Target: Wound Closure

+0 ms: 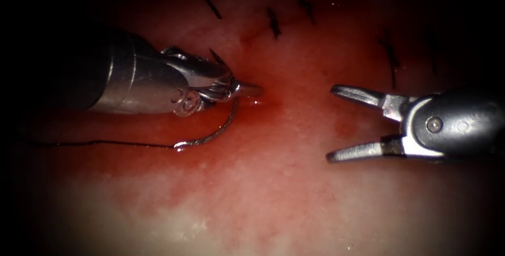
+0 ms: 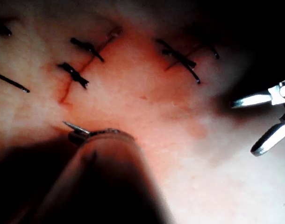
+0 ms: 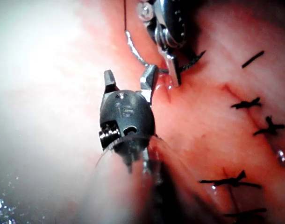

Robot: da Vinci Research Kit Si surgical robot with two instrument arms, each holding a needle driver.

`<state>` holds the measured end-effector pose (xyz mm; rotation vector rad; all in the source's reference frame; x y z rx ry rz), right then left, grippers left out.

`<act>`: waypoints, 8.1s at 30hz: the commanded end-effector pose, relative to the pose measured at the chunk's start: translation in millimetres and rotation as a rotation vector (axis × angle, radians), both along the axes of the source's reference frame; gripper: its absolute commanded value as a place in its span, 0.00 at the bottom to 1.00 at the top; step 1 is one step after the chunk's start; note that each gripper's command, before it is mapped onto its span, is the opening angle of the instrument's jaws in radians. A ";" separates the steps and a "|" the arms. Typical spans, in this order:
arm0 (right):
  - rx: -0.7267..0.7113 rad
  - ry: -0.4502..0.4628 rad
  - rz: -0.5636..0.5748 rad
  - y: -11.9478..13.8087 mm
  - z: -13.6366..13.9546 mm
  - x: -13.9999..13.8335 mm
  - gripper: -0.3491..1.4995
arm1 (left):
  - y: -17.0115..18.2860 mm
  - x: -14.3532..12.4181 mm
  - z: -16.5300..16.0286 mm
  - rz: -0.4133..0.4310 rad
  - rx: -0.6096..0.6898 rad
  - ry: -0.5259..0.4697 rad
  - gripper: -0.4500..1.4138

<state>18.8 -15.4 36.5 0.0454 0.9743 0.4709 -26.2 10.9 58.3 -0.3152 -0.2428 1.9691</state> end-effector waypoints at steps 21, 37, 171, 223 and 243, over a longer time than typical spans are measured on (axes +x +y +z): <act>0.003 -0.002 -0.006 -0.6 0.8 0.5 0.74 | -1.8 -1.4 -5.1 0.409 -0.161 -0.163 0.00; 0.016 -0.023 -0.006 -0.1 0.6 -0.6 0.72 | -5.2 -2.4 -14.6 0.991 -0.402 -0.406 0.00; 0.692 0.370 0.677 6.0 1.4 5.3 0.00 | -4.4 -3.1 -13.6 1.149 -1.525 -0.491 0.51; 0.853 0.343 0.431 3.2 2.7 6.9 0.77 | -8.2 -0.9 -13.8 1.258 -1.460 -0.504 0.00; 0.782 0.286 0.590 4.4 2.0 7.3 0.00 | -8.3 -0.9 -13.8 1.279 -1.441 -0.506 0.43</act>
